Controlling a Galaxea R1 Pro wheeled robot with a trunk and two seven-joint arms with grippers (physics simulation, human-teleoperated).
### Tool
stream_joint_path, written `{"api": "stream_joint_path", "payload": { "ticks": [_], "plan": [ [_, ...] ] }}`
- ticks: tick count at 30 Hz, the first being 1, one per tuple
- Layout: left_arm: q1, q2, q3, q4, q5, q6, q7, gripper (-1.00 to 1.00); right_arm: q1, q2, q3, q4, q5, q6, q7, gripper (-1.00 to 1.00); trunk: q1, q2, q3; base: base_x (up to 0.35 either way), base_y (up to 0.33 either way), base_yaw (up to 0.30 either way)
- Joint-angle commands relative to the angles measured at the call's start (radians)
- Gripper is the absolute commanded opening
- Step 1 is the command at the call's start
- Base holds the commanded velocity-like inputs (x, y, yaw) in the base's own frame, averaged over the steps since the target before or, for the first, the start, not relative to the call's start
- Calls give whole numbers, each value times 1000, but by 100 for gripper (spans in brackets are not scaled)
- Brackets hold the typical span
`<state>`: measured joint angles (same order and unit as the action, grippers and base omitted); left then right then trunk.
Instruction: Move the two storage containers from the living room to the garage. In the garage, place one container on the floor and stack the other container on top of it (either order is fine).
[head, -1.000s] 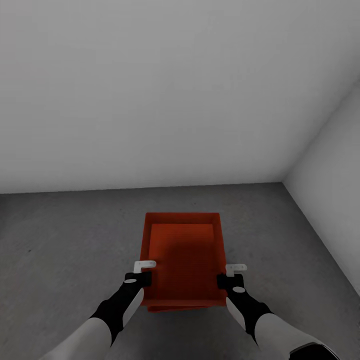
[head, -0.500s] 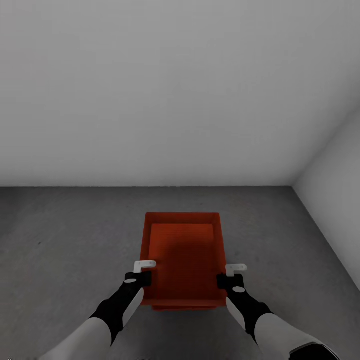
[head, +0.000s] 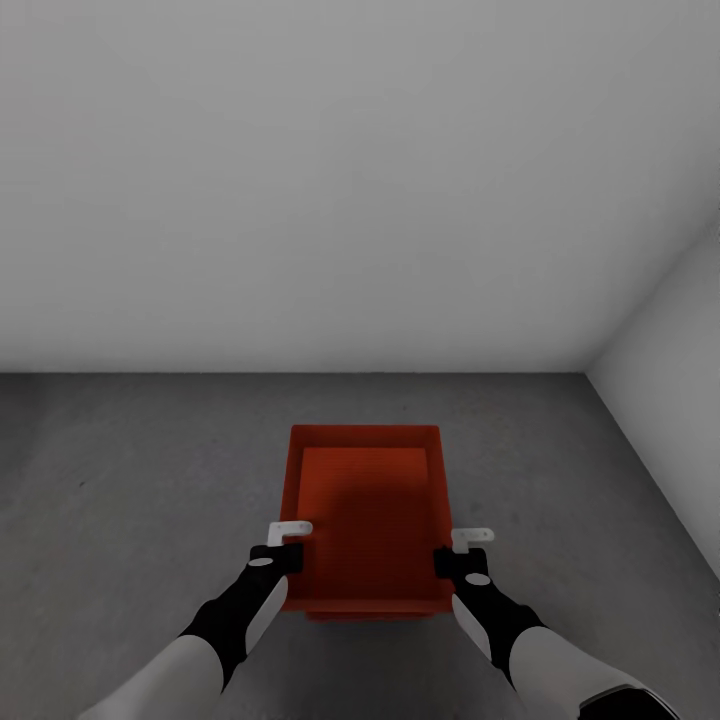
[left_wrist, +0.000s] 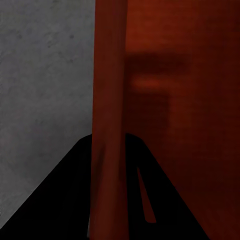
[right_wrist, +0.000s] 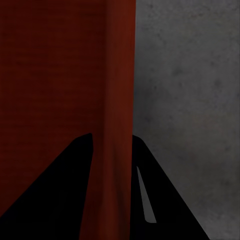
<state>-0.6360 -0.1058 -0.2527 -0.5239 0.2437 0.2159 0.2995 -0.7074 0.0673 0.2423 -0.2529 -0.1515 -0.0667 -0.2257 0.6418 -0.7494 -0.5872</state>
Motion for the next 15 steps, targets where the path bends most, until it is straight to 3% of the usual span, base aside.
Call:
{"api": "stream_joint_path", "payload": {
  "ticks": [1, 6, 15],
  "plan": [
    [-1, 0, 12, -18, 44, -50, 27, -100, 0, 14, -18, 3, -16, -7, -1, -100, 0, -1, -1, -146, 0, 0],
    [-1, 0, 12, -18, 45, -50, 27, -100, 0, 13, -18, 3, -16, -7, -2, -100, 0, -1, -1, -146, 0, 0],
    [-1, 0, 12, -18, 44, -50, 27, -100, 0, 14, -18, 3, -16, -7, -3, -100, 0, -1, -1, -22, 0, 0]
  ]
}}
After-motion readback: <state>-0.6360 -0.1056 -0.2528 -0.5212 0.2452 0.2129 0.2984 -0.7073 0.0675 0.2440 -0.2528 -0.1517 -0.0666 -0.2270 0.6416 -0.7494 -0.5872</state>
